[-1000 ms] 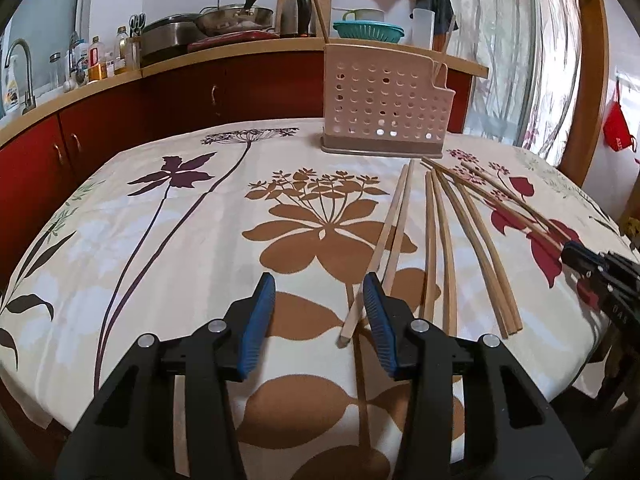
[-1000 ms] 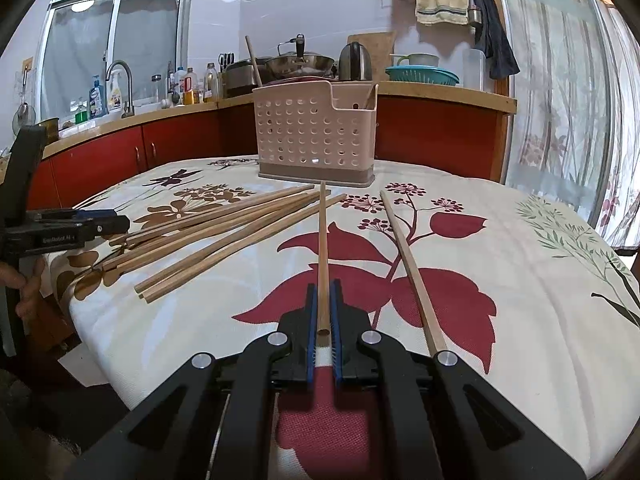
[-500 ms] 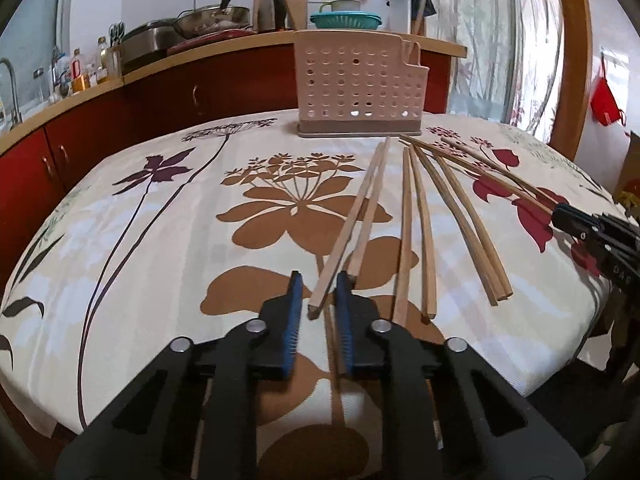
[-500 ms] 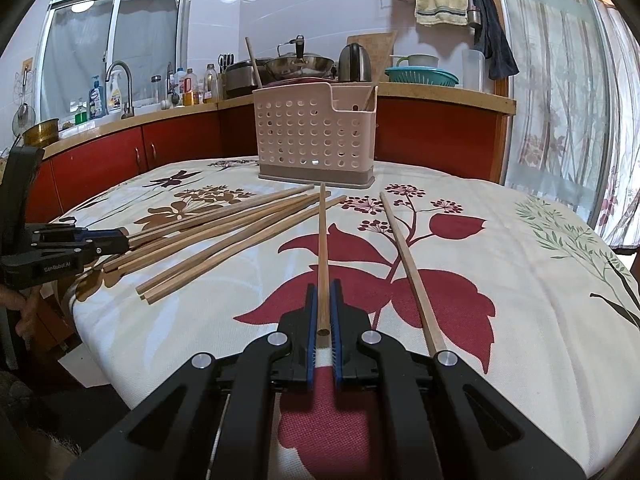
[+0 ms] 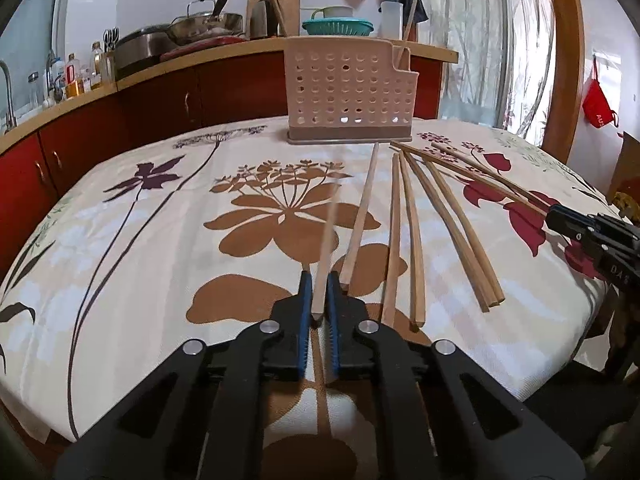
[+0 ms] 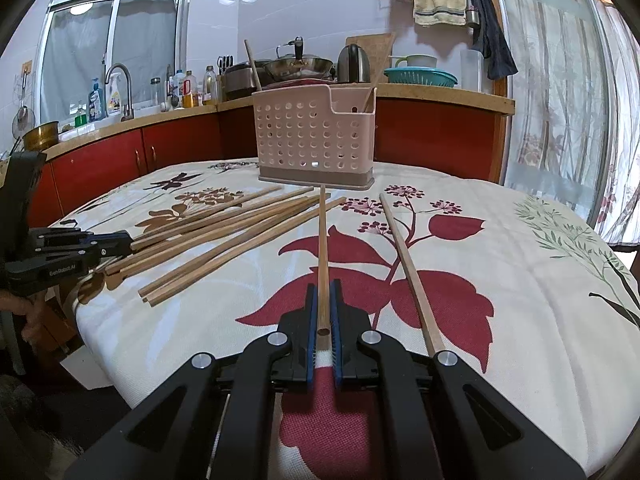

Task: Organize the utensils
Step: 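Lift both chopsticks and carry them above the pink utensil holder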

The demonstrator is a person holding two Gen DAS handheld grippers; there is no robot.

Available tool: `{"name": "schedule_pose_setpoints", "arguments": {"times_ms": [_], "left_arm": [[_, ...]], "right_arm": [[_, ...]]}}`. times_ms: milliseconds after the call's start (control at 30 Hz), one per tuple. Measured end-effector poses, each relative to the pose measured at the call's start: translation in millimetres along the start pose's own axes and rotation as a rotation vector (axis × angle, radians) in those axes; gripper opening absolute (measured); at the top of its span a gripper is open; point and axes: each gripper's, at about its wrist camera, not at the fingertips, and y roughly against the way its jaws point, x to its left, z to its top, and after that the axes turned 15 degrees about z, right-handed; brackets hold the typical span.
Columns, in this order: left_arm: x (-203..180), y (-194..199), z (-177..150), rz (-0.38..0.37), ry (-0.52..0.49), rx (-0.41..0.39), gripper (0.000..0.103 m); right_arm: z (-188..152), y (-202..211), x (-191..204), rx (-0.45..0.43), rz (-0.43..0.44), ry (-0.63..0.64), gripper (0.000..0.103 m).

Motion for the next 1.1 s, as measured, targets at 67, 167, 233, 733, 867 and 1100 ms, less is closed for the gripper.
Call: {"name": "schedule_pose_setpoints", "arguments": {"times_ms": [67, 167, 233, 733, 867, 1100], "left_arm": [[0.7, 4.2, 1.4, 0.007, 0.002, -0.018, 0.007], [2.4, 10.8, 6.2, 0.019, 0.002, -0.044, 0.007], [4.2, 17.7, 11.1, 0.026, 0.002, -0.069, 0.007], [34.3, 78.1, 66.5, 0.052, 0.105, -0.225, 0.007], [44.6, 93.0, 84.4, 0.053, 0.127, -0.252, 0.007], [58.8, 104.5, 116.0, 0.036, 0.144, -0.258, 0.007]], "right_arm": [[1.0, 2.4, 0.7, -0.008, 0.001, -0.004, 0.007], [5.7, 7.7, 1.6, -0.022, 0.001, -0.008, 0.007], [10.9, 13.3, 2.6, -0.039, -0.001, -0.009, 0.007], [71.9, 63.6, 11.5, -0.203, -0.006, -0.007, 0.007], [91.3, 75.7, 13.0, -0.246, -0.004, -0.007, 0.007], [121.7, 76.2, 10.1, -0.266, 0.007, -0.011, 0.007]]}}
